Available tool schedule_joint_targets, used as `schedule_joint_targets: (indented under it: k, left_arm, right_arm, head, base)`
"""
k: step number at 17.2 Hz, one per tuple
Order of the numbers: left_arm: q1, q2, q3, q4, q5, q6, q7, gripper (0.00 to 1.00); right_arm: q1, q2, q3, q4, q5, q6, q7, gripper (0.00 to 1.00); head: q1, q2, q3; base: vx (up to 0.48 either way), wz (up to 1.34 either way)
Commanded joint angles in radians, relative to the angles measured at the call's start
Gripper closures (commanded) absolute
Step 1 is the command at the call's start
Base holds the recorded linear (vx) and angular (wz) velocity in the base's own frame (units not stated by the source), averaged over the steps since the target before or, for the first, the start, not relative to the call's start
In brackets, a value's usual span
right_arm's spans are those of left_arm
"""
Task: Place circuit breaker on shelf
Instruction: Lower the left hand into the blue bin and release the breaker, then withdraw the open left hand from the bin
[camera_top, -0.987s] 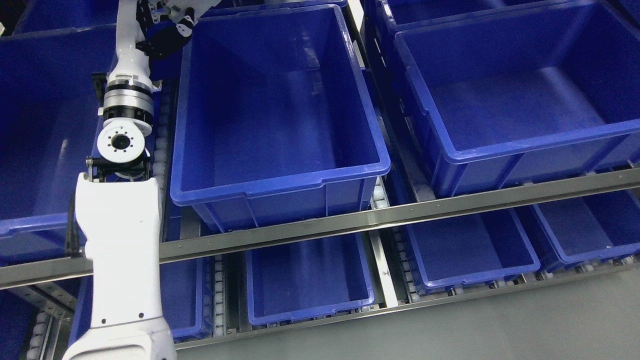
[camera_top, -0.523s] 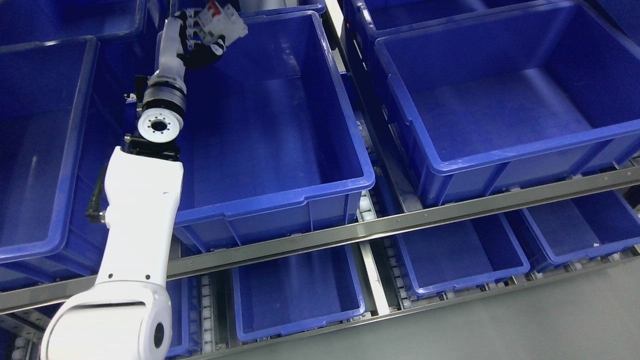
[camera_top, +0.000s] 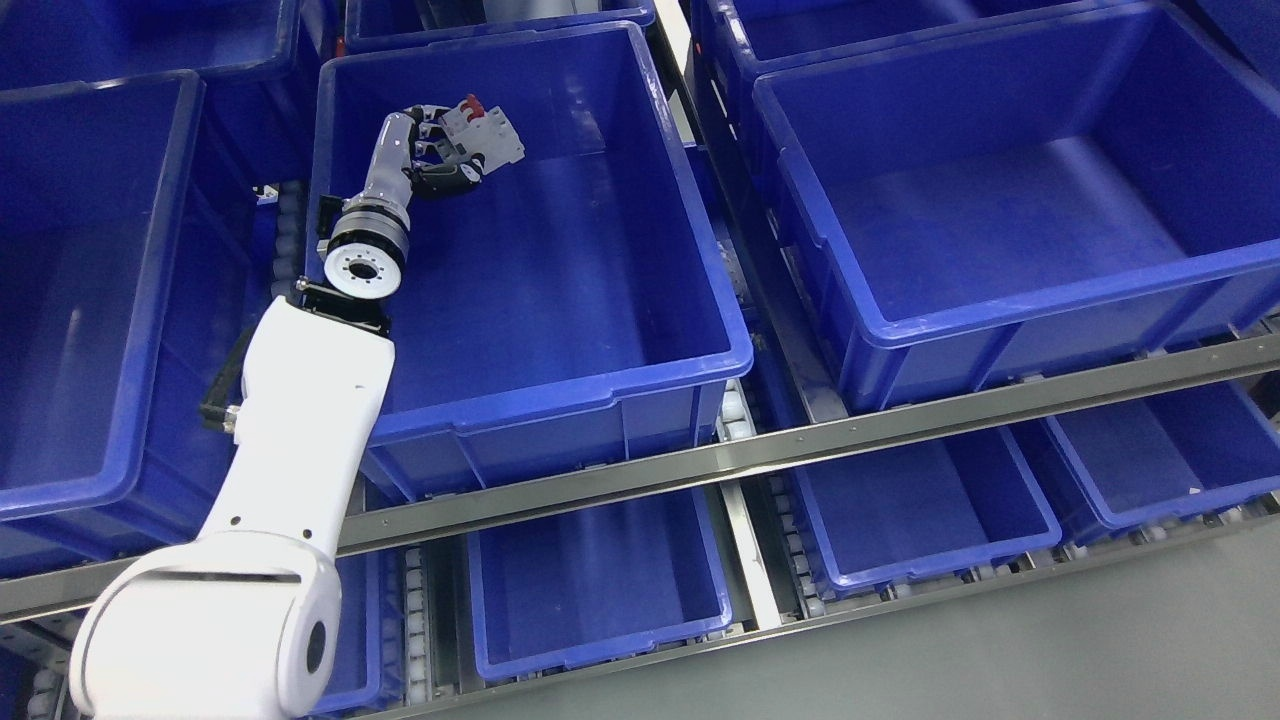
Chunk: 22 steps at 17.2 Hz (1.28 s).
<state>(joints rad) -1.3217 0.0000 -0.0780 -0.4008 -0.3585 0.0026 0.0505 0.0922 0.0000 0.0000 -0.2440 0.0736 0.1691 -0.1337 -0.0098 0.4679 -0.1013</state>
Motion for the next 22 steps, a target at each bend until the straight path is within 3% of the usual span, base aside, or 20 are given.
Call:
schedule_joint_targets:
  k: [1, 3, 6, 11, 14, 16, 19, 22]
  left_arm:
    - [-0.03, 0.021, -0.092, 0.134, 0.0, -0.001, 0.003, 0.65]
    - [-0.031, 0.026, -0.092, 0.132, -0.002, -0.001, 0.003, 0.63]
    - [-0.027, 0.028, -0.092, 0.132, -0.002, -0.001, 0.017, 0.44]
    - [-0.028, 0.028, -0.082, 0.131, 0.0, -0.003, 0.032, 0.35]
    - [-0.057, 0.031, -0.06, 0.076, 0.007, -0.003, 0.032, 0.14]
    - [-0.051, 0.046, 0.08, -0.063, 0.013, -0.004, 0.022, 0.05]
    - [-0.045, 0.017, 0.368, -0.241, 0.051, -0.004, -0.021, 0.02]
    - [0.091, 0.017, 0.422, -0.554, 0.117, 0.003, -0.098, 0.01]
  right_arm:
    - [0.0, -0.017, 0.02, 0.0, 0.0, -0.089, -0.001, 0.0]
    - [0.0, -0.017, 0.02, 0.0, 0.0, -0.089, -0.003, 0.0]
    - [0.0, -0.017, 0.02, 0.0, 0.0, -0.089, -0.003, 0.0]
    - [0.0, -0.017, 0.02, 0.0, 0.0, -0.089, -0.003, 0.0]
    - [0.0, -0.017, 0.02, 0.0, 0.0, -0.091, -0.003, 0.0]
    - [0.0, -0.017, 0.02, 0.0, 0.0, -0.089, -0.003, 0.0]
    - [0.0, -0.017, 0.02, 0.0, -0.002, -0.089, -0.001, 0.0]
    - [0.0, -0.017, 0.02, 0.0, 0.0, -0.089, -0.003, 0.0]
  head:
    - [0.0, 0.0, 0.0]
    - [0.0, 0.0, 0.0]
    - [0.0, 0.0, 0.0]
    - [0.0, 0.0, 0.0]
    - [0.0, 0.0, 0.0]
    - [0.0, 0.0, 0.0]
    - [0.0, 0.0, 0.0]
    - [0.0, 0.0, 0.0]
  base:
    - [0.0, 0.0]
    - [0.0, 0.0]
    - [-0.002, 0.01]
    - [-0.012, -0.01]
    - [-0.073, -0.03]
    - [-0.128, -0.03]
    - [-0.171, -0.06]
    - [-0.184, -0.14]
